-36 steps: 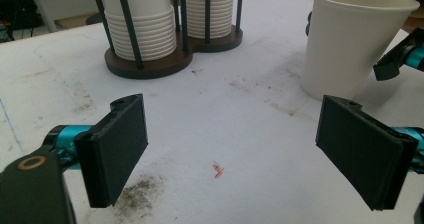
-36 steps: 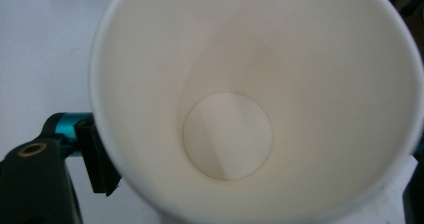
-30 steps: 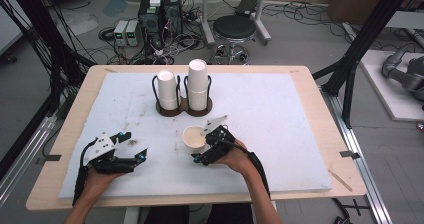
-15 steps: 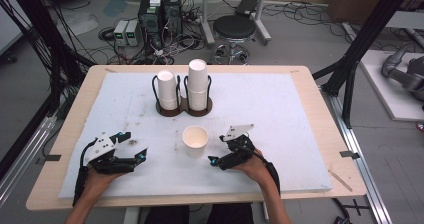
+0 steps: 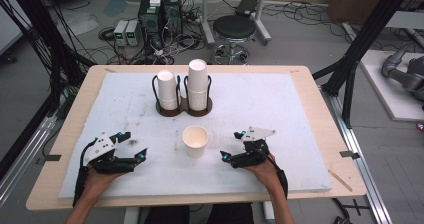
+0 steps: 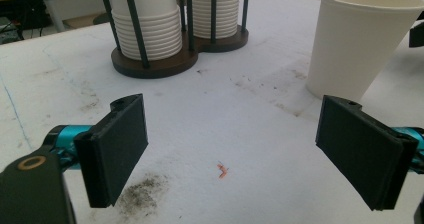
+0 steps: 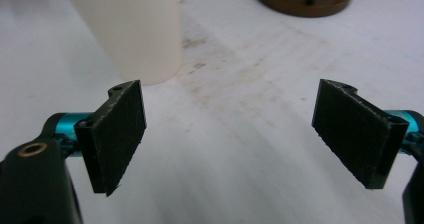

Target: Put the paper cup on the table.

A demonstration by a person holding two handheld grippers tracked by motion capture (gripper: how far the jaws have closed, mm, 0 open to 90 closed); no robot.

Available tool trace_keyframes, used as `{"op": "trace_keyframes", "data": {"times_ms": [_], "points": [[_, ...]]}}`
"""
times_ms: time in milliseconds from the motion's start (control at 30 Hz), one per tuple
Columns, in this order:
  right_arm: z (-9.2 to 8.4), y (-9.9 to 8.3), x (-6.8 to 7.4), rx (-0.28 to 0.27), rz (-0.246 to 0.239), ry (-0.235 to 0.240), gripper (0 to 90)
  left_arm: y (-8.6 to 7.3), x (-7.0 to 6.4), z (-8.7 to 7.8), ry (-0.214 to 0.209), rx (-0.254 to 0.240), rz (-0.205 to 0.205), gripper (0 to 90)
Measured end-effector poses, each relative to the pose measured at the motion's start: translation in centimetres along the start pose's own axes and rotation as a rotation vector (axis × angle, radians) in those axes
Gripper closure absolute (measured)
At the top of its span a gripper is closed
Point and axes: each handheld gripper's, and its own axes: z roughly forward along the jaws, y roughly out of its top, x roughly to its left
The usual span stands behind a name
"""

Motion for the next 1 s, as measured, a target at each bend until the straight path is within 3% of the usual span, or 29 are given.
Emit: {"op": "trace_keyframes", "data": {"times_ms": [233,300,400,733,1000], "points": [[-1.2,-1.5,-1.0,-0.091,0.084,-0.117,14.5,-0.1,0.1,-0.2,0.003,-0.016,-0.021,13.1],[-1.5,-1.7,-1.3,-0.118,0.126,-0.119,14.5,-0.1,0.1,-0.3,0.006,-0.031,-0.019,13.1],[-1.7,-1.9,-1.6,-0.143,0.144,-0.121,14.5,-0.2,0.2,-0.4,0.018,-0.046,-0.029,13.1],[-1.7,-2.0,-1.4,-0.149,0.130,-0.115,14.6,-0.2,0.3,-0.5,0.027,-0.048,-0.053,13.1],[-1.6,-2.0,-1.3,-0.144,0.126,-0.126,14.7,-0.2,0.1,-0.5,0.044,-0.056,-0.040,13.1]]}}
